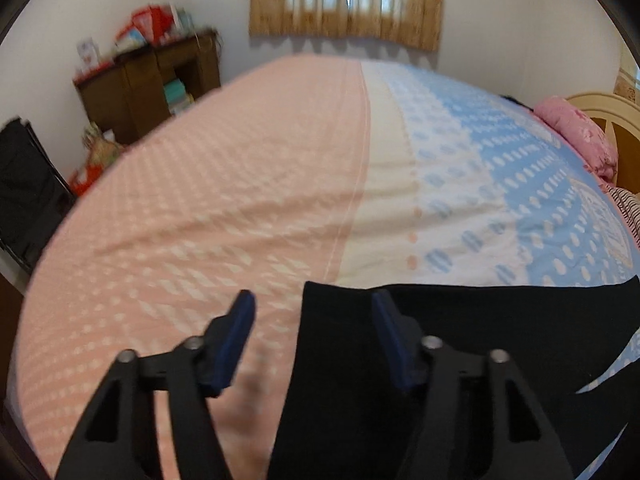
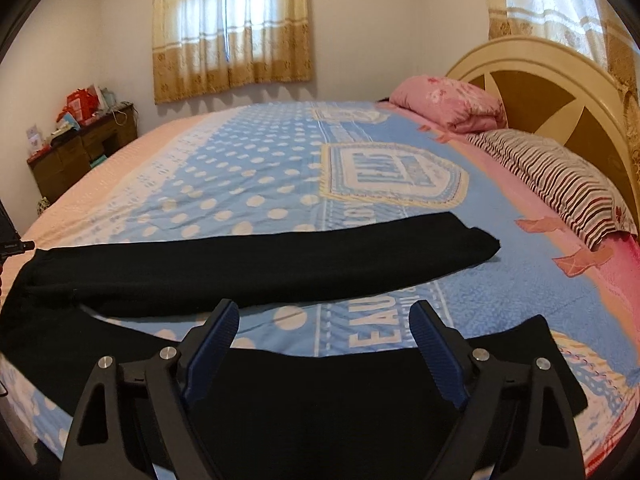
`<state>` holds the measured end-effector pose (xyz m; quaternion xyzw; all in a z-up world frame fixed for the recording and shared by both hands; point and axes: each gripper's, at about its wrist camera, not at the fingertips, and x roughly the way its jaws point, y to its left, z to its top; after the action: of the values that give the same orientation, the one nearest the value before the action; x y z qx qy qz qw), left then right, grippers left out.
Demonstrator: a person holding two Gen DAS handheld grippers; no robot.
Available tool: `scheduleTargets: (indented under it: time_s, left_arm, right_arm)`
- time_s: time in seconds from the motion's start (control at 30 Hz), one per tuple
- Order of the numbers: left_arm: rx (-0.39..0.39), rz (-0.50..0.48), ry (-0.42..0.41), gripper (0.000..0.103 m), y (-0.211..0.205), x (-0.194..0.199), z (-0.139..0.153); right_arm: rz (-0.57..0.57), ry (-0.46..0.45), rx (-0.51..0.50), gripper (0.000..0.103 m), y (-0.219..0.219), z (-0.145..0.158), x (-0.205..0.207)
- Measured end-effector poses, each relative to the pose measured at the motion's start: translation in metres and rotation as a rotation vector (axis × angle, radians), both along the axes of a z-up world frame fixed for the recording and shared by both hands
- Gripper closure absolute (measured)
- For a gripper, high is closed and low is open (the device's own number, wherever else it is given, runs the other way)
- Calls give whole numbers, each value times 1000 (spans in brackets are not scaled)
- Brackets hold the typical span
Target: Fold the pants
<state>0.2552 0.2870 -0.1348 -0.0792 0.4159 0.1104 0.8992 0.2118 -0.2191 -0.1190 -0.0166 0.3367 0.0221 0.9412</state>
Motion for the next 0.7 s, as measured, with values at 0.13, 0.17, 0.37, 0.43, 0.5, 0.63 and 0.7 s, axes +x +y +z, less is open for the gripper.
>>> scheduleTargets:
  time_s: [0.13, 0.17, 0.37, 0.43, 0.5, 0.63, 0.7]
  left_arm:
    - [-60, -34, 32, 51, 8, 22, -13]
    - [-68, -50, 44, 51, 8, 28, -16]
    - [-50, -62, 117, 51, 13, 42, -39]
    - [-73, -66, 97, 54, 16, 38, -40]
    - [-79, -79, 86, 62, 15, 37, -39]
    - [-62, -96, 67, 76, 11, 36, -38]
    - [-64, -96, 63, 76, 11, 37, -38]
  right_arm:
    - [-8, 22, 4, 15, -1, -6, 14]
    - [-7, 22, 3, 15, 0, -7, 17]
    - [5, 32, -11, 16, 6, -14, 28]
    - [10, 32, -21, 22, 6, -16, 31]
    - [13, 43, -30, 28, 5, -17, 36]
    - [-3, 55, -23, 30, -4, -17, 43]
    - [-15, 52, -25, 30, -8, -16, 46]
